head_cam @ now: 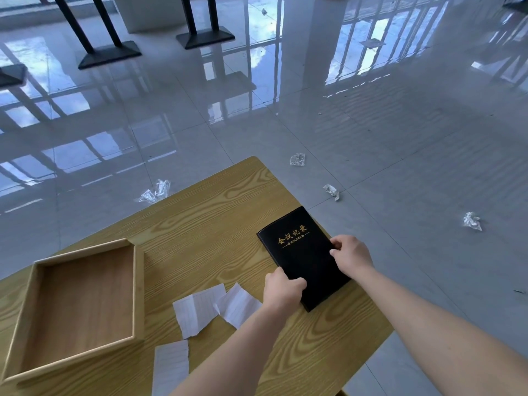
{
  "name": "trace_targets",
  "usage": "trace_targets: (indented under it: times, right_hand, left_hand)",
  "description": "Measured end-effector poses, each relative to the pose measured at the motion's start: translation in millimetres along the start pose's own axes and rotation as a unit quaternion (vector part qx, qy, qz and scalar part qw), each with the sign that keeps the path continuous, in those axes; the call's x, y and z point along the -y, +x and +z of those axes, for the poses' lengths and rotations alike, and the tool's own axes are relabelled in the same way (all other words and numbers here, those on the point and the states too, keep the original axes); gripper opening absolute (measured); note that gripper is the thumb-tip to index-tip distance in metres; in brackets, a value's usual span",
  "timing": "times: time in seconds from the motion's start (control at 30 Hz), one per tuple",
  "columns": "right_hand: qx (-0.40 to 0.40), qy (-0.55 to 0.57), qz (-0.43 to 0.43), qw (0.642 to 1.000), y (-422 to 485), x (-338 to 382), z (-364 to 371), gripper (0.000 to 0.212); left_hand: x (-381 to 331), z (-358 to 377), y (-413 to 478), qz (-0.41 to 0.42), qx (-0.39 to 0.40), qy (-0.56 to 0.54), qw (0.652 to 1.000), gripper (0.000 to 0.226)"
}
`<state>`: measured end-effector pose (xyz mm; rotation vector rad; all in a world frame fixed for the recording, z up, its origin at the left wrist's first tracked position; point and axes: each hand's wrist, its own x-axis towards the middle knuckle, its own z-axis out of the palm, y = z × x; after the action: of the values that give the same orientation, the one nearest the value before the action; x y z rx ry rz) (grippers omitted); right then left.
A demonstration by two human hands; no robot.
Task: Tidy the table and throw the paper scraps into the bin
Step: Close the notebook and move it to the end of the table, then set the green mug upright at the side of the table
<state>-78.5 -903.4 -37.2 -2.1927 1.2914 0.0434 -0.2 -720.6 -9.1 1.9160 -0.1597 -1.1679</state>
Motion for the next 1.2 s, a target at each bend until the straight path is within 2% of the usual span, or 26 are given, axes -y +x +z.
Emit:
trace_targets:
  times: [0.1, 0.27, 0.37, 0.5, 0.7, 0.77, 0.83, 0.93, 1.07, 1.2]
  right_hand:
    - [0.003, -0.015, -0.004, 1.000, 2, 1, 1, 0.014]
    - [0.000, -0.045, -0.012, 0.999, 2, 4, 3, 0.028]
    - [-0.004, -0.046, -0.015, 0.999, -1, 8, 1, 0.028]
    - [-0.016, -0.048, -0.033, 0.998, -11, 14, -2, 0.032]
    - [-0.062, -0.069, -0.077, 0.993, -31, 26, -5, 0.043]
    - [-0.067, -0.068, -0.100, 0.990, -40, 32, -4, 0.045]
    - [-0.066, -0.061, -0.121, 0.989, -49, 40, -2, 0.047]
    - [-0.051, -0.057, -0.151, 0.986, -66, 56, 5, 0.048]
    - [-0.031, -0.064, -0.200, 0.977, -86, 83, 17, 0.049]
    - [-0.012, -0.064, -0.246, 0.967, -105, 115, 31, 0.051]
  left_hand:
    - [-2, -2, 2, -0.001, 0.006, 0.010, 1.000, 0.031]
    - [1, -11, 1, 0.016, 0.017, 0.045, 0.999, 0.032]
    - [5, -18, -1, 0.054, 0.009, 0.107, 0.993, 0.045]
    - [3, -31, -7, 0.120, -0.041, 0.233, 0.964, 0.035]
    - [4, -55, -20, 0.167, -0.070, 0.354, 0.918, 0.048]
    - [5, -65, -27, 0.176, -0.082, 0.379, 0.905, 0.047]
    - [6, -77, -35, 0.192, -0.098, 0.405, 0.889, 0.035]
    - [12, -96, -48, 0.216, -0.141, 0.461, 0.849, 0.021]
    - [24, -124, -66, 0.222, -0.184, 0.504, 0.814, 0.031]
    - [34, -156, -88, 0.212, -0.217, 0.505, 0.808, 0.030]
